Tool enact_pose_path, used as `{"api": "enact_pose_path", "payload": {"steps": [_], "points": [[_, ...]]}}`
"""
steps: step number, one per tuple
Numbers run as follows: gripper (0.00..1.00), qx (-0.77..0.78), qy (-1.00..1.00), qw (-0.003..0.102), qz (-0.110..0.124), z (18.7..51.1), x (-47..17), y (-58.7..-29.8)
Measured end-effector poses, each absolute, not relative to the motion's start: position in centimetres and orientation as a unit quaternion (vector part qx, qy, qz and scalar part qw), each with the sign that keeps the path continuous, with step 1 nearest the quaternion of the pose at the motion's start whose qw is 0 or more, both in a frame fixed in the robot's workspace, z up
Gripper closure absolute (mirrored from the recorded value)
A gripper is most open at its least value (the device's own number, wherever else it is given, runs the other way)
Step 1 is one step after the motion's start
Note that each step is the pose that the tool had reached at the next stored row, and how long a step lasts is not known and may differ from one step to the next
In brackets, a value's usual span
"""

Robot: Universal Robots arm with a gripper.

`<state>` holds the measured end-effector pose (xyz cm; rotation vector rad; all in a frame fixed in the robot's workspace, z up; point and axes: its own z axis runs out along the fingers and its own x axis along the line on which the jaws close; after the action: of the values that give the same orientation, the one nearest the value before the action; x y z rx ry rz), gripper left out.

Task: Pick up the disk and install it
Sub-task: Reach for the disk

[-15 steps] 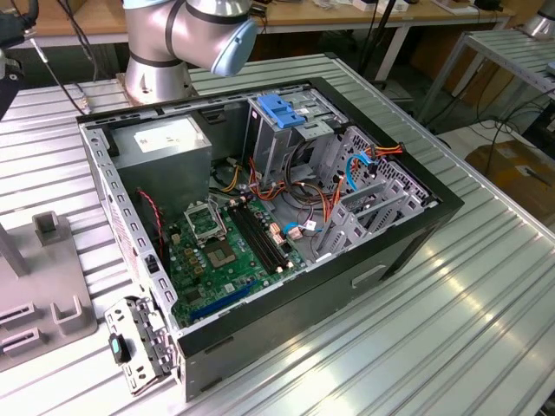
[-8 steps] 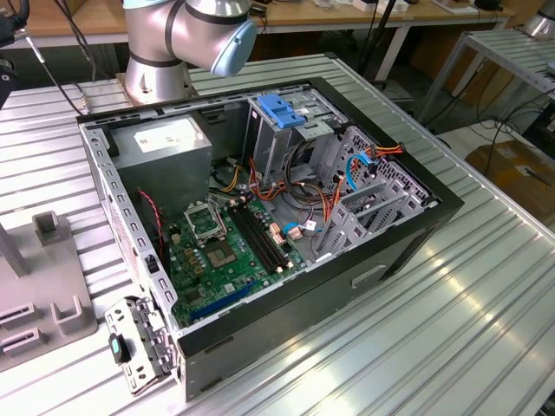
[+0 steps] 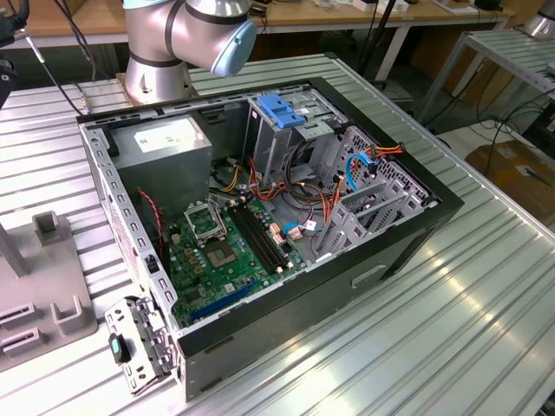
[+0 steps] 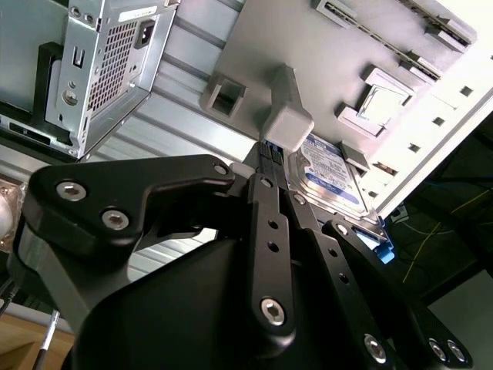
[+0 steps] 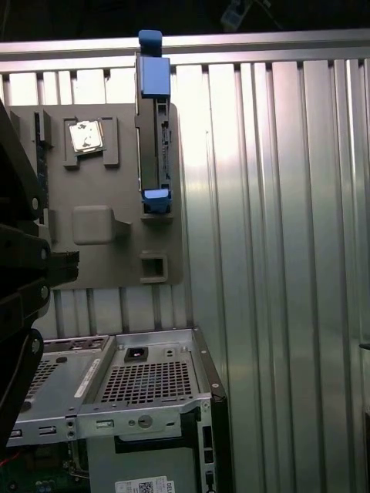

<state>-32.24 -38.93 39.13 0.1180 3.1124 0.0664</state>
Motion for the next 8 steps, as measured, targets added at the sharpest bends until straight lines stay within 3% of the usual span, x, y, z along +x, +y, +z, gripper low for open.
{"api": "enact_pose_path", "payload": {"steps": [8], "points": [[0.89, 0.038, 0.999, 0.013, 0.021, 39.1, -32.2, -37.8]]}}
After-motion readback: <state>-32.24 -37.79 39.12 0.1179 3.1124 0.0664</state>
